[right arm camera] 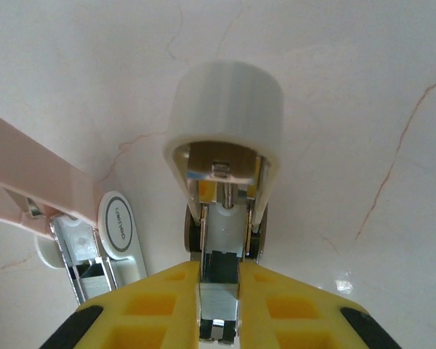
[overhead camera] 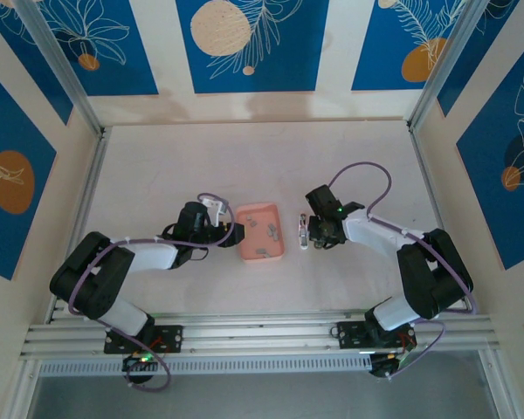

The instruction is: Load the staples into the stapler

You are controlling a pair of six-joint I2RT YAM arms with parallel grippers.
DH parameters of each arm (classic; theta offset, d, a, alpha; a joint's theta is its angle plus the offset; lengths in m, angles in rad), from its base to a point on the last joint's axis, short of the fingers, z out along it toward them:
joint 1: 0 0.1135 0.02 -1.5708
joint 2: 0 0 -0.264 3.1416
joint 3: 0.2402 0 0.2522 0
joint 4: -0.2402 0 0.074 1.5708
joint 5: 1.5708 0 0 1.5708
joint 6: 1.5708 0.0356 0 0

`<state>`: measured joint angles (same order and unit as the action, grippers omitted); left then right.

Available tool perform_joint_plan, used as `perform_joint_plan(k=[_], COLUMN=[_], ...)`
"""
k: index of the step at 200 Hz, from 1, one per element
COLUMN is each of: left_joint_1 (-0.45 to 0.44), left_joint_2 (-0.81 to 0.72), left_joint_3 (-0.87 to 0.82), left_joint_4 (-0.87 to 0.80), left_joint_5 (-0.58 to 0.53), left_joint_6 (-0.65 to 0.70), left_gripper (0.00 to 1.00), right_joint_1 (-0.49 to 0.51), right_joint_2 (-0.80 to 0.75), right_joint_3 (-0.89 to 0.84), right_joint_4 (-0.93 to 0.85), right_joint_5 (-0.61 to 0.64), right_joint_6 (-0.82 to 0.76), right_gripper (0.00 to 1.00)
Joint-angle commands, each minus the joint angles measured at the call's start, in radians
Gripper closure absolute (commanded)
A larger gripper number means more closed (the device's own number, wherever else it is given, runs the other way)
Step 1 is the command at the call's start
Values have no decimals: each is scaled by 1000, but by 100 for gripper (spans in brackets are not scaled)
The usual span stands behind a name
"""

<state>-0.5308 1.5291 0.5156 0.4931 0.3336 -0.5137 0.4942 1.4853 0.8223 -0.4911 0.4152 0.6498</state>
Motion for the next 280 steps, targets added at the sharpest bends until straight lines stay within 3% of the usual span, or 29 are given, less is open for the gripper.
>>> perform_joint_plan(k=[1,130,166,207,280], left_joint_1=[-10,-11,-14,-13,-13], left_joint_2=[10,11,13,14,14], left_joint_3=[19,19,19,20,18], left_joint_4=[5,7,7,9,33], left_joint_5=[25,28,28,31,50], left_joint_6=[24,21,20,18,20], left_gripper=[41,41,41,41,41], right_joint_1=[13,24,27,11,-273], right_joint_2=[-1,-37,-54,-133,-260], right_joint_3=[-16,-24,2,13,-192], right_joint_4=[-37,-47,-77,-104,123], right_joint_5=[6,19,32,33,-444], right_joint_6=[27,57,57,52,120], right_gripper=[81,78,69,67,67])
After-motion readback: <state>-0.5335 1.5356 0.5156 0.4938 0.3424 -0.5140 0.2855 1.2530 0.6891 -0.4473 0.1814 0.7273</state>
